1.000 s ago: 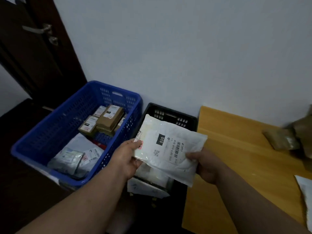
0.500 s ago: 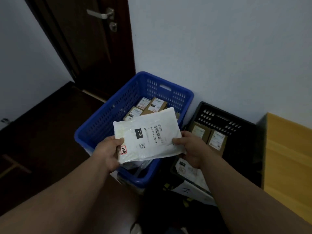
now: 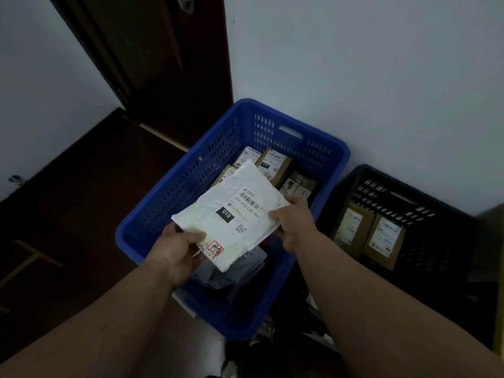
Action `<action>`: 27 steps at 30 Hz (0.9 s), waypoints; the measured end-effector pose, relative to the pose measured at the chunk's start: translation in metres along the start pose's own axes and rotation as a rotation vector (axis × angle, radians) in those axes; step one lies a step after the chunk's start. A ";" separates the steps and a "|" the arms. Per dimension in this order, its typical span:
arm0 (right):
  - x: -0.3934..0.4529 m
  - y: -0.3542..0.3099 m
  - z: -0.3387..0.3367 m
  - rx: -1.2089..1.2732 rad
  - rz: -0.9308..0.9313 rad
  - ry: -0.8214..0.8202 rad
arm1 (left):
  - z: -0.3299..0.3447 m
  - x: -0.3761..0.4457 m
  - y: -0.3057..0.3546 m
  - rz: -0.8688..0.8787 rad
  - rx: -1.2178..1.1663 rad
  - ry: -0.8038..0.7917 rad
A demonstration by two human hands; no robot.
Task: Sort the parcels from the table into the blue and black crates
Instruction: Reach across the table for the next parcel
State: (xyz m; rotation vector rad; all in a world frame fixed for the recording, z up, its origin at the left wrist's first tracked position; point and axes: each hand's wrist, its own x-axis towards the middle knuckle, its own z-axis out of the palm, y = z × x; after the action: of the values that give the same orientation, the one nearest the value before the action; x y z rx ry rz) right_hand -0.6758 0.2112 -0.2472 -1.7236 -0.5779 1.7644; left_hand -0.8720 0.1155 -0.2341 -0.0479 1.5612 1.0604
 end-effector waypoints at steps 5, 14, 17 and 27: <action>0.044 -0.001 0.000 -0.295 -0.123 0.053 | 0.005 0.049 0.007 -0.010 0.118 0.036; 0.081 0.060 0.005 -0.658 -0.104 0.019 | 0.005 0.122 -0.026 -0.032 1.323 -0.160; 0.092 0.087 0.015 -0.695 -0.047 0.041 | -0.003 0.151 -0.034 -0.072 1.415 -0.210; 0.109 0.171 0.045 -0.841 0.158 0.253 | -0.038 0.219 -0.055 0.102 1.931 -0.511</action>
State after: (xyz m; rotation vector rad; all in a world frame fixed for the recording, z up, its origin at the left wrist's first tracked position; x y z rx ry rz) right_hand -0.7382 0.1664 -0.4402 -2.5592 -1.2088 1.4439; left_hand -0.9382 0.1700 -0.4461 1.4586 1.4935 -0.6621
